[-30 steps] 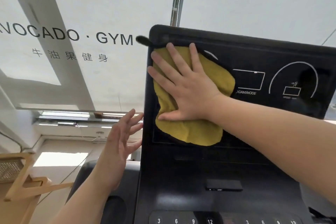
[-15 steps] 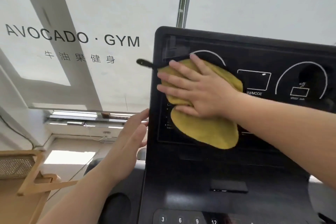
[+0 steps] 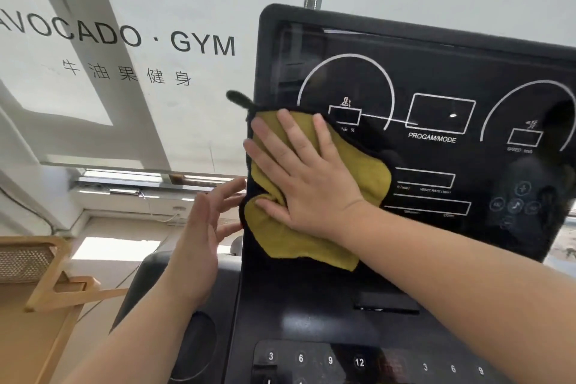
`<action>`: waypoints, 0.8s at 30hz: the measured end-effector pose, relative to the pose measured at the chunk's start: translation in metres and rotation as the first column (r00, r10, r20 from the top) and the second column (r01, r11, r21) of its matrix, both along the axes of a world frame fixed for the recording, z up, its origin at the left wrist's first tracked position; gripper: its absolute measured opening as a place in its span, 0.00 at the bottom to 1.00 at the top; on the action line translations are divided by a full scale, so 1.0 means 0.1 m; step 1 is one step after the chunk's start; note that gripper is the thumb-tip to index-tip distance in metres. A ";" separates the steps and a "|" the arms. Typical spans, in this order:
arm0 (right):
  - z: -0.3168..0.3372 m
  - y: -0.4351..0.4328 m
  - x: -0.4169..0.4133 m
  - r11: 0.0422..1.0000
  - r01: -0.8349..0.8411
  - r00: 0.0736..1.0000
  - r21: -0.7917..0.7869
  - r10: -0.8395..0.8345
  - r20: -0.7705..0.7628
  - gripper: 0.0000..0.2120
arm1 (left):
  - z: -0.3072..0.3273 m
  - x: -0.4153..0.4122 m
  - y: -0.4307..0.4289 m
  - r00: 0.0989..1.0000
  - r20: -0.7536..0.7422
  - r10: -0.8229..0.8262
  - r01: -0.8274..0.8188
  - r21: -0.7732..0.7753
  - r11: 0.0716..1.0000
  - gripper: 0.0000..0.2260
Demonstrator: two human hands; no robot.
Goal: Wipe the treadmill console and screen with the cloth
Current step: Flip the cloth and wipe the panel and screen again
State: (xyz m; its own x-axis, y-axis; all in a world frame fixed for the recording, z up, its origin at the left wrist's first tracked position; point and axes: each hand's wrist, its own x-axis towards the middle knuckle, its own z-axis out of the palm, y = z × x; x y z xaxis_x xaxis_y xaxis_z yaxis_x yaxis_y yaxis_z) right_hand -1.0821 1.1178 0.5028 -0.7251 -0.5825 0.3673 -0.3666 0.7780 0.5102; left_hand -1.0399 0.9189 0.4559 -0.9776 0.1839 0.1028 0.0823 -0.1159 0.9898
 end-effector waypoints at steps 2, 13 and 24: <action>-0.28 0.04 0.15 0.993 -0.077 0.997 0.091 0.075 0.028 0.38 | -0.04 0.03 0.04 0.998 -0.030 0.061 -0.062 -0.036 0.997 0.34; 0.97 0.38 -0.42 1.000 0.004 0.997 -0.007 -0.005 -0.080 0.45 | 0.12 0.11 0.11 0.989 -0.125 0.078 -0.099 -0.178 0.979 0.35; 0.46 0.26 -0.17 0.993 -0.014 0.999 0.115 0.019 -0.035 0.47 | 0.11 0.21 0.13 0.965 -0.192 0.180 -0.242 -0.378 0.894 0.39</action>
State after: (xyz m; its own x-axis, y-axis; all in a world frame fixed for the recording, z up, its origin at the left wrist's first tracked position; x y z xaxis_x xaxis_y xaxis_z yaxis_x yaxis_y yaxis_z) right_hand -1.0990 1.1443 0.5485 -0.7027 -0.6341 0.3229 -0.3587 0.7075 0.6089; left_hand -1.0187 0.9321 0.4674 -0.9770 0.0305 0.2112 0.2098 0.3179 0.9246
